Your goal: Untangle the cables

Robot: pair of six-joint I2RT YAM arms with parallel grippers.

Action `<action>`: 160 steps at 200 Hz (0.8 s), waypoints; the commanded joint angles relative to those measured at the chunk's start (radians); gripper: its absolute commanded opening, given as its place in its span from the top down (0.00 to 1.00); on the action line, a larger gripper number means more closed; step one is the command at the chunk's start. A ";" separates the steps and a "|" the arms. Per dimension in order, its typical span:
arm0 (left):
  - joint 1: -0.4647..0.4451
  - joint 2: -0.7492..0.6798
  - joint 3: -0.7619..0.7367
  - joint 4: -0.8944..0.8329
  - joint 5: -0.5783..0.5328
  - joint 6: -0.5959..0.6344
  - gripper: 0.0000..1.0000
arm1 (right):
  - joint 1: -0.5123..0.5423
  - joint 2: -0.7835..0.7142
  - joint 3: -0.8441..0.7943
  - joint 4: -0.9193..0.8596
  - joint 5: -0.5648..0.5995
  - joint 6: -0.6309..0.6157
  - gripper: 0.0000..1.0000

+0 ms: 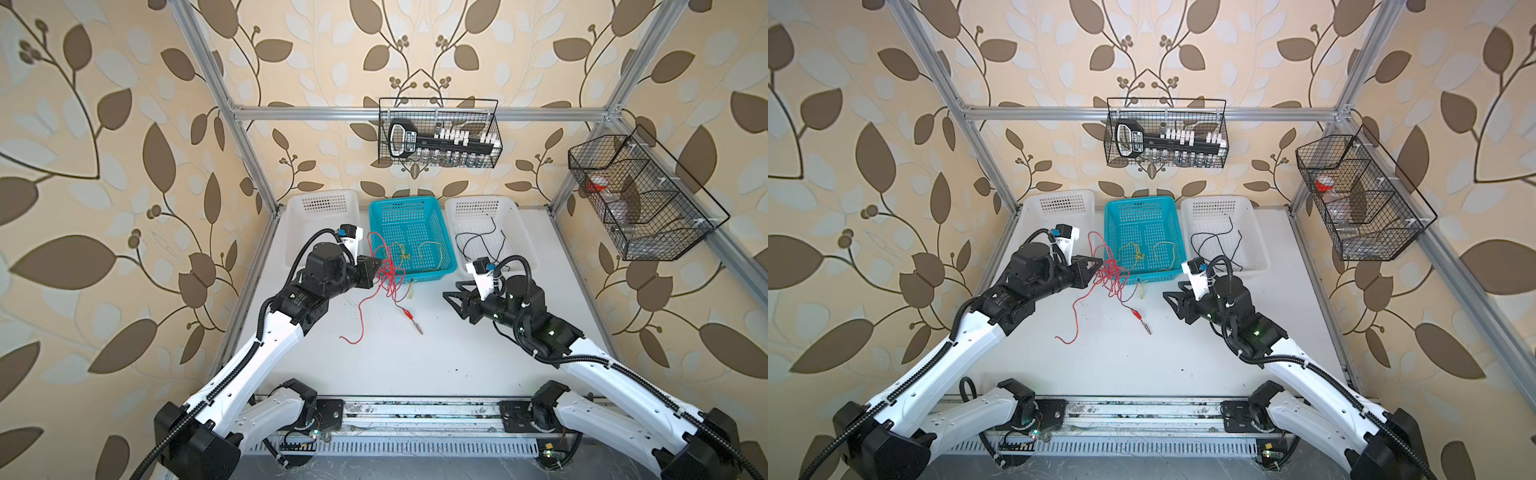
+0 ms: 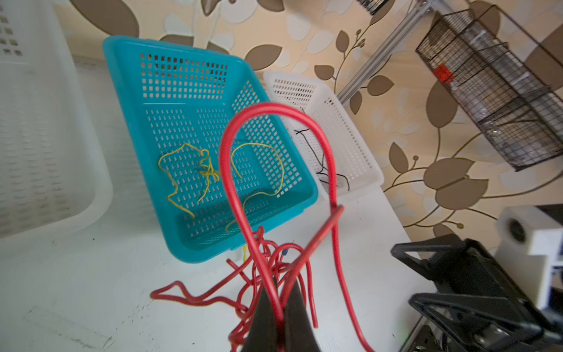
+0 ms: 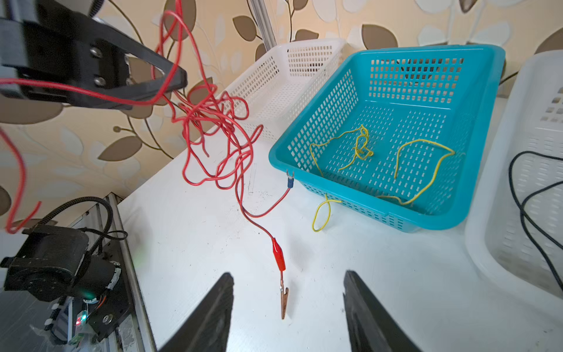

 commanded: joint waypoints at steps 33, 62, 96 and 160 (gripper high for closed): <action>0.000 -0.008 -0.012 0.170 0.184 -0.012 1.00 | 0.035 0.124 0.078 0.170 -0.047 -0.034 0.43; 0.000 0.008 -0.017 0.199 0.213 -0.023 1.00 | 0.065 0.200 0.146 0.198 -0.056 -0.063 0.43; 0.000 0.026 -0.028 0.231 0.242 -0.044 1.00 | 0.081 0.287 0.217 0.225 -0.071 -0.075 0.43; 0.000 0.016 -0.050 0.248 0.216 -0.054 1.00 | 0.099 0.377 0.296 0.199 -0.060 -0.102 0.67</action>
